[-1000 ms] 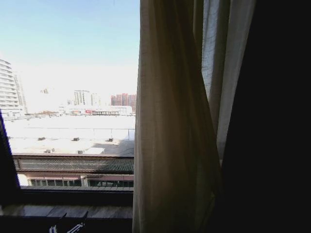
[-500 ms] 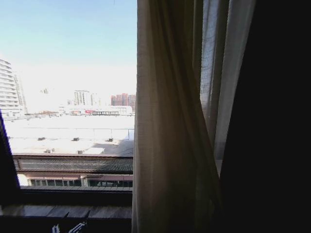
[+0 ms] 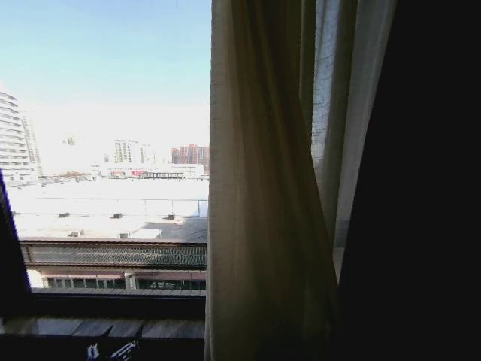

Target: Open the curtains by pulling them apart, changing their state from closed to fully open.

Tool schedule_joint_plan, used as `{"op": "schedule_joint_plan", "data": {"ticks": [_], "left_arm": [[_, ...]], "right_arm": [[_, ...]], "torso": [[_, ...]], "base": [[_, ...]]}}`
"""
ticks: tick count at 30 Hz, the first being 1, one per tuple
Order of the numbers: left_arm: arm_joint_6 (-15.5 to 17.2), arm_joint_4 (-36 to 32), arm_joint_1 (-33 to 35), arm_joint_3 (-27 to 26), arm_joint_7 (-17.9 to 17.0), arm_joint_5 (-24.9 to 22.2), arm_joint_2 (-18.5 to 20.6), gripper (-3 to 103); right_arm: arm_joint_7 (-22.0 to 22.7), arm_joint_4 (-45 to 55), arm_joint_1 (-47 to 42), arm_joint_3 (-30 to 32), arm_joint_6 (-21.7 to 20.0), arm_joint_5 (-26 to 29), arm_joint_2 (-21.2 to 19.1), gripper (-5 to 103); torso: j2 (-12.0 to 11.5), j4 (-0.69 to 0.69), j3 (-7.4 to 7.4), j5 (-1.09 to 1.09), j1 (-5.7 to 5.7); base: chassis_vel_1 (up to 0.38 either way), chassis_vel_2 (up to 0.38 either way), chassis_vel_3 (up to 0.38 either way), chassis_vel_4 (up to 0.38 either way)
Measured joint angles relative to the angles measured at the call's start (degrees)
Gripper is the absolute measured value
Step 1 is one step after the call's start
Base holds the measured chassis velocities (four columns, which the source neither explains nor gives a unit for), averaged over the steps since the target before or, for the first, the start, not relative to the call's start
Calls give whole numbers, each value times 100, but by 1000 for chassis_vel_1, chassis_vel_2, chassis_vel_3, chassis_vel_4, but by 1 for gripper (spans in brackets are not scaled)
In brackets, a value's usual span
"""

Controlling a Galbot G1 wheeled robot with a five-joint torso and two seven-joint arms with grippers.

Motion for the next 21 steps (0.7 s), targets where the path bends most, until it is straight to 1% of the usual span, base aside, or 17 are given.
{"op": "schedule_joint_plan", "data": {"ticks": [2,3,4,5,7,8,10,14,21], "left_arm": [[0,43,5,-50,21,-112,136,100],[0,43,5,-50,21,-112,136,100],[-4,78,4,-88,44,-168,212,100],[-4,78,4,-88,44,-168,212,100],[-15,139,-5,-131,61,-261,306,100],[-15,139,-5,-131,61,-261,306,100],[-22,169,-7,-128,73,-278,335,100],[-24,189,-29,-86,100,-276,337,100],[-10,168,-77,-39,105,-255,299,100]], "right_arm": [[-181,-341,162,118,240,168,-186,100],[-181,-341,162,118,240,168,-186,100],[-318,-480,227,214,370,256,-302,100],[-318,-480,227,214,370,256,-302,100],[-431,-679,303,355,491,501,-526,100],[-431,-679,303,355,491,501,-526,100],[-550,-809,316,485,565,620,-661,100],[-657,-902,290,646,640,707,-700,100],[-682,-757,290,637,622,683,-610,100]], "torso": [[0,0,0,1,0],[0,0,0,1,0],[0,0,0,0,0],[0,0,0,0,0],[0,0,0,0,0],[0,0,0,0,0],[0,0,0,0,0],[0,-1,0,0,0],[0,-1,0,-1,0]], "base": [[0,0,0,0],[0,0,0,0],[0,0,0,0],[0,0,0,0],[0,0,0,0],[0,0,0,0],[0,0,0,0],[0,0,0,0],[0,0,0,0]]}}
